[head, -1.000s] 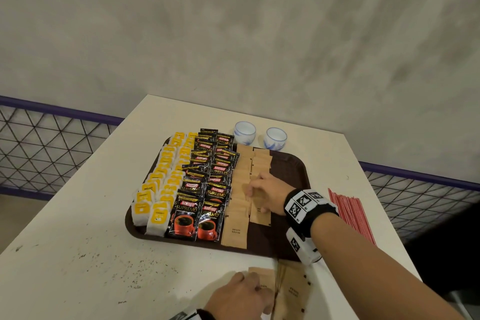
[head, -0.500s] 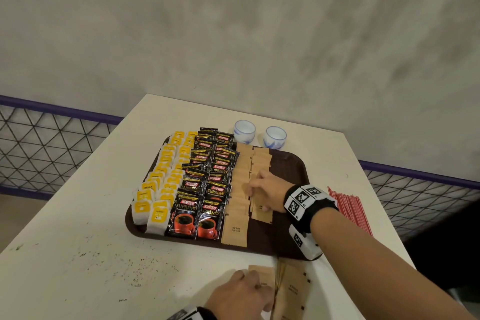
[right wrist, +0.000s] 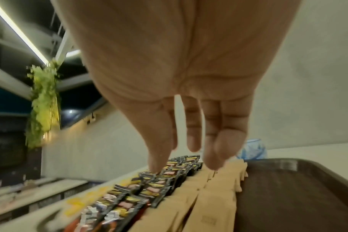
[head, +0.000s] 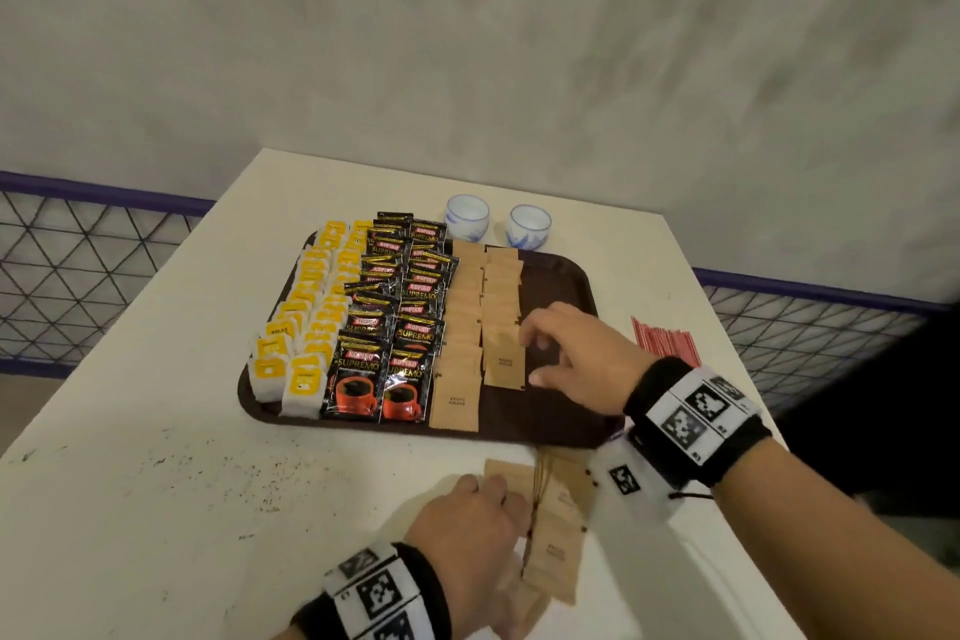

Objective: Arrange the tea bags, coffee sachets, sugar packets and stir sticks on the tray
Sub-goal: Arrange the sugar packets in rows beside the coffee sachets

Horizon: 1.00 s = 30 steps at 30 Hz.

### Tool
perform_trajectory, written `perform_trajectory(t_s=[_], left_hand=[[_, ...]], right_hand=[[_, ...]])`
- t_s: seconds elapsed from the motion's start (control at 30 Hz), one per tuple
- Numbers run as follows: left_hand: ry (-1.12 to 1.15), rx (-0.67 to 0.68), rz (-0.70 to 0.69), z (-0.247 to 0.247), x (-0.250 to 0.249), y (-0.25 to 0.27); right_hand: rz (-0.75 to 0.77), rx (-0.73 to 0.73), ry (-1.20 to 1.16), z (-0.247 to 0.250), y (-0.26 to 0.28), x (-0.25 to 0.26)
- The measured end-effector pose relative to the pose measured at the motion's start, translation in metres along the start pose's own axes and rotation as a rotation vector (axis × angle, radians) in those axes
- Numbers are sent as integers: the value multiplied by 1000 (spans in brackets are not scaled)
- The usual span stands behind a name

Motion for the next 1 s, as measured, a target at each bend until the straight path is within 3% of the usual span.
perform_trajectory(t_s=[0.13, 0.23, 0.4, 0.53, 0.63, 0.87, 1.0], left_hand=[[81, 43, 59, 3, 1, 0], [142, -18, 29, 3, 3, -1], [335, -88, -71, 22, 27, 0], [474, -263, -25, 68, 48, -16], [398, -272, -11, 98, 47, -43], [173, -101, -32, 112, 31, -99], [125, -135, -36, 110, 36, -117]], right_hand=[[-187, 171, -61, -29, 74, 0], [-305, 246, -65, -57, 104, 7], [-371, 181, -80, -87, 103, 17], [-395, 188, -136, -89, 97, 14], [-399, 184, -161, -88, 95, 7], [-431, -132, -503, -71, 111, -28], [-370, -227, -557, -50, 94, -34]])
Point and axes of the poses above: each hand's wrist, its own y-axis away from the middle knuckle, its own z-axis out of the back of the hand, x = y × z, the point moved 2 cm from there along -y, towards the middle knuckle, and after that the axes turned 6 degrees about z, right-handed, at the moved point
